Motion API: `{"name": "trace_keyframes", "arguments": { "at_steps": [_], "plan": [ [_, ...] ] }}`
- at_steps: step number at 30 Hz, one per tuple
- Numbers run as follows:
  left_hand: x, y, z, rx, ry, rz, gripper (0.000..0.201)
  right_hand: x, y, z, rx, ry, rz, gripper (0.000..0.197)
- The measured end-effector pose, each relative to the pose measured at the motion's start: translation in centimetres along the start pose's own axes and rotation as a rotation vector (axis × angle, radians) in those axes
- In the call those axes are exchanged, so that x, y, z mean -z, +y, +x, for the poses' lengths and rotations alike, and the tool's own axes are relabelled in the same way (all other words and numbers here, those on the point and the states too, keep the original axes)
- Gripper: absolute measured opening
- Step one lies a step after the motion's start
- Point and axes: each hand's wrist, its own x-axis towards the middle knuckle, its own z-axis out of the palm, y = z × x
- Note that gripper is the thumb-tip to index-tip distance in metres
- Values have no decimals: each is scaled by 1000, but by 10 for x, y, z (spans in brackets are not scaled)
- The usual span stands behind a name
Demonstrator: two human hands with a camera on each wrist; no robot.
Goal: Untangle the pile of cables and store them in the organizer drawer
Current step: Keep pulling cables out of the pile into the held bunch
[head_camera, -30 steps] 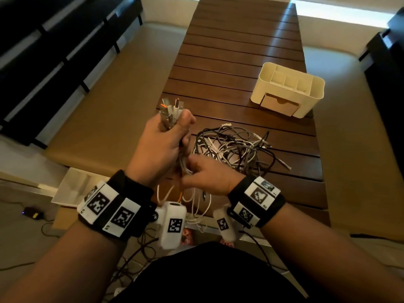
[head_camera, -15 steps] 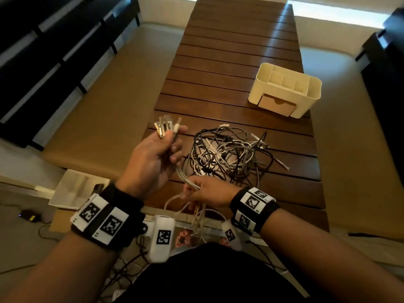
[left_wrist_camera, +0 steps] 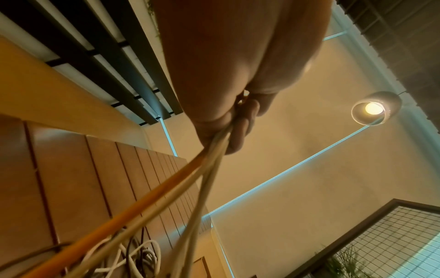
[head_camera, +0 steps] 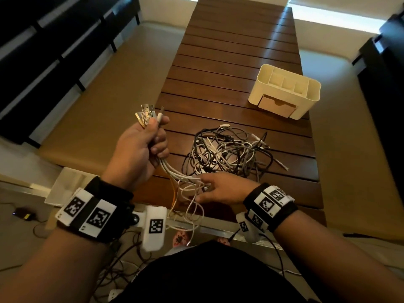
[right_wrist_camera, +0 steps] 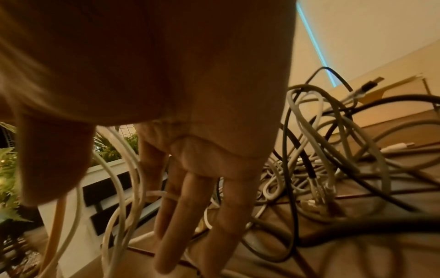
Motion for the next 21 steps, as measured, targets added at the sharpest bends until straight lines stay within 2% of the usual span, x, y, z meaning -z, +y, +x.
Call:
{"name": "trace_keyframes", "arguments": {
  "at_steps": [4,7,11,14,16,19,21],
  "plan": [
    [4,4,-2,-8,23,-4,28,-3,2,2,38,4,-141,34],
    [6,10,-5,-34,28,4,27,-11,7,6,50,87,-235,26],
    [6,15,-6,-46,14,13,28,-12,6,11,40,152,-113,23],
    [6,18,-6,-50,16,19,28,-14,-1,10,-9,72,120,19],
    [6,18,-5,-44,20,24,29,-20,0,10,-50,-44,173,19],
    [8,15,-5,-24,12,42,29,-29,3,10,-114,-238,150,26],
    [8,11,-6,-2,9,65,29,-27,3,10,-98,-244,3,26]
  ]
}}
